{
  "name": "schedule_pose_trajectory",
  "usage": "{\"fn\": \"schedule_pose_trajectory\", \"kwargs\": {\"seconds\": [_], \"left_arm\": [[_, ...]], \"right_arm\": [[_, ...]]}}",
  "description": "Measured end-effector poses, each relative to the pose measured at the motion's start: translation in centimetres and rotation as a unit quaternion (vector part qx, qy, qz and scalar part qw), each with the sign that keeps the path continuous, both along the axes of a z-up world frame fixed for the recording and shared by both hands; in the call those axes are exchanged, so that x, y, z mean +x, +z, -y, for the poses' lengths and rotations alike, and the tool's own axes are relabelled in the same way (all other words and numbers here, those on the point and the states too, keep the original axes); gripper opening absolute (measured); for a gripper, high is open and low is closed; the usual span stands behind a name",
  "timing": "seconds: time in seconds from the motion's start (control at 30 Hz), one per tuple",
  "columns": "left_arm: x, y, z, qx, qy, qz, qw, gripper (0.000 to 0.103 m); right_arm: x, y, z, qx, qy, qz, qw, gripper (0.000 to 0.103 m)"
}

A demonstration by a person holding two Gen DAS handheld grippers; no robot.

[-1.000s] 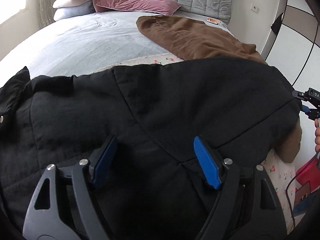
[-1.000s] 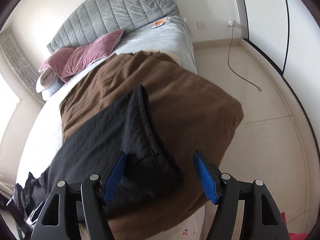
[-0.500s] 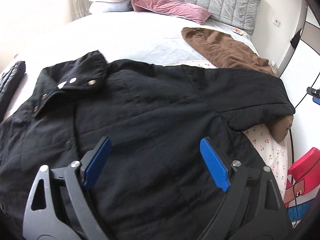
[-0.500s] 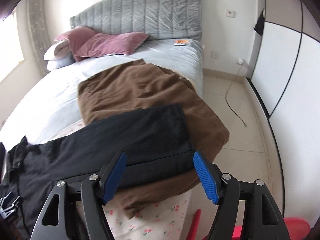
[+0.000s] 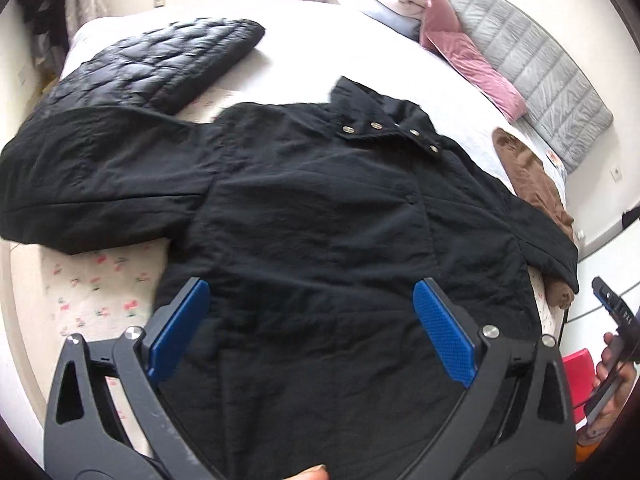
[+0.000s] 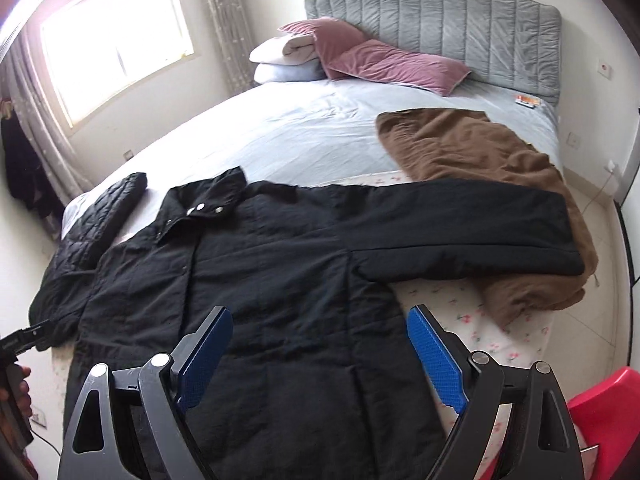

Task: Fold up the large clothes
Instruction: 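Grasp a sleeve with the left gripper and fold it across the jacket body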

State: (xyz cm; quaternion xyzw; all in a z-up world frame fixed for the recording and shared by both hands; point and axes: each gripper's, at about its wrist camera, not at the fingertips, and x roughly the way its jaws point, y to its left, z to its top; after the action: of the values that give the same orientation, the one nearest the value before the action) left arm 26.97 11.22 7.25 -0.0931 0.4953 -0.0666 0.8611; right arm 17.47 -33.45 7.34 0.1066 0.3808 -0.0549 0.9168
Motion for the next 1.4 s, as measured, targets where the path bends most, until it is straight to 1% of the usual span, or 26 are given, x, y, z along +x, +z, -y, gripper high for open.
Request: {"fn": "schedule_pose_trajectory", "kwargs": {"seconds": [0.03, 0.1, 0.2, 0.27, 0.37, 0.4, 0.5, 0.57, 0.6, 0.63, 0.67, 0.7, 0.73, 0.77, 0.8, 0.83, 0.87, 0.9, 0.93, 0.97, 1.03, 1.1, 1.17, 1.23, 1.3, 1.4], "left_arm": [[-0.2, 0.1, -2.2, 0.005, 0.019, 0.004, 0.9998, 0.102], [-0.5, -0.1, -6.4, 0.019, 0.056, 0.006, 0.9982, 0.102], [-0.7, -1.2, -13.1, 0.032, 0.116, 0.004, 0.9928, 0.102], [-0.8, -2.3, -17.6, 0.023, 0.160, 0.010, 0.9868, 0.102], [-1.0, -4.4, -24.2, -0.006, 0.224, 0.023, 0.9743, 0.102], [-0.9, -5.2, -26.1, -0.016, 0.241, 0.027, 0.9700, 0.102], [-0.2, -7.7, -30.8, -0.038, 0.274, 0.041, 0.9602, 0.102], [0.3, -9.5, -33.5, -0.067, 0.292, 0.051, 0.9526, 0.101], [0.5, -10.4, -34.6, -0.095, 0.299, 0.056, 0.9478, 0.101], [0.6, -11.5, -35.7, -0.134, 0.305, 0.063, 0.9409, 0.101], [0.6, -12.4, -36.5, -0.179, 0.309, 0.075, 0.9311, 0.100], [0.8, -13.3, -37.1, -0.215, 0.315, 0.084, 0.9206, 0.097], [1.0, -14.1, -37.6, -0.244, 0.323, 0.094, 0.9097, 0.090], [1.2, -14.7, -37.9, -0.261, 0.331, 0.099, 0.9015, 0.086], [1.4, -15.3, -38.2, -0.278, 0.340, 0.103, 0.8923, 0.074], [1.7, -15.7, -38.3, -0.296, 0.346, 0.105, 0.8840, 0.056], [1.9, -15.8, -38.3, -0.305, 0.351, 0.105, 0.8788, 0.046], [1.9, -15.6, -38.3, -0.304, 0.359, 0.109, 0.8760, 0.022], [1.8, -14.9, -38.2, -0.291, 0.368, 0.116, 0.8751, 0.009], [1.4, -14.1, -38.1, -0.282, 0.377, 0.128, 0.8732, 0.009], [0.5, -11.8, -37.9, -0.269, 0.389, 0.162, 0.8663, 0.008], [-0.1, -9.7, -37.7, -0.258, 0.389, 0.176, 0.8667, 0.007], [-0.2, -7.1, -36.4, -0.225, 0.378, 0.203, 0.8747, 0.006], [-0.7, -3.8, -34.6, -0.200, 0.351, 0.248, 0.8806, 0.006], [-0.8, -0.1, -32.3, -0.184, 0.313, 0.292, 0.8848, 0.006], [-0.8, 5.6, -28.2, -0.176, 0.239, 0.345, 0.8902, 0.006]], "right_arm": [[0.2, -0.6, -1.2, 0.010, 0.012, -0.002, 1.000, 0.090], [0.6, -1.9, -3.4, 0.009, 0.029, -0.007, 1.000, 0.090], [1.4, -4.4, -6.3, 0.014, 0.050, -0.020, 0.998, 0.090], [1.8, -6.1, -7.7, 0.027, 0.062, -0.031, 0.997, 0.090], [2.5, -8.5, -8.9, 0.040, 0.074, -0.041, 0.996, 0.090], [2.8, -9.3, -9.2, 0.042, 0.076, -0.045, 0.995, 0.090], [3.3, -11.1, -10.0, 0.039, 0.080, -0.062, 0.994, 0.090], [3.9, -11.9, -10.6, 0.030, 0.084, -0.076, 0.993, 0.090], [4.1, -12.3, -10.8, 0.027, 0.084, -0.078, 0.993, 0.090], [4.2, -12.4, -10.8, 0.026, 0.084, -0.080, 0.993, 0.090], [4.3, -12.6, -11.0, 0.024, 0.084, -0.081, 0.993, 0.090], [4.4, -12.9, -11.2, 0.023, 0.085, -0.083, 0.993, 0.090], [4.5, -13.1, -11.3, 0.023, 0.085, -0.086, 0.992, 0.090], [4.6, -13.2, -11.5, 0.025, 0.087, -0.090, 0.992, 0.090], [4.7, -13.5, -11.6, 0.029, 0.090, -0.095, 0.991, 0.090], [4.8, -13.6, -11.7, 0.030, 0.091, -0.100, 0.990, 0.090], [4.9, -13.7, -11.7, 0.028, 0.091, -0.103, 0.990, 0.090], [5.0, -13.8, -11.8, 0.024, 0.091, -0.105, 0.990, 0.090], [5.0, -13.9, -11.9, 0.021, 0.090, -0.106, 0.990, 0.090], [5.0, -13.9, -11.9, 0.021, 0.090, -0.106, 0.990, 0.090], [4.9, -13.9, -11.8, 0.023, 0.086, -0.104, 0.991, 0.090], [4.8, -13.8, -11.6, 0.026, 0.083, -0.101, 0.991, 0.090], [4.8, -13.8, -11.5, 0.030, 0.082, -0.103, 0.991, 0.090], [4.7, -13.8, -11.6, 0.035, 0.086, -0.101, 0.991, 0.090], [4.7, -13.7, -11.6, 0.038, 0.093, -0.099, 0.990, 0.090], [4.8, -13.4, -11.4, 0.045, 0.095, -0.093, 0.990, 0.090]]}}
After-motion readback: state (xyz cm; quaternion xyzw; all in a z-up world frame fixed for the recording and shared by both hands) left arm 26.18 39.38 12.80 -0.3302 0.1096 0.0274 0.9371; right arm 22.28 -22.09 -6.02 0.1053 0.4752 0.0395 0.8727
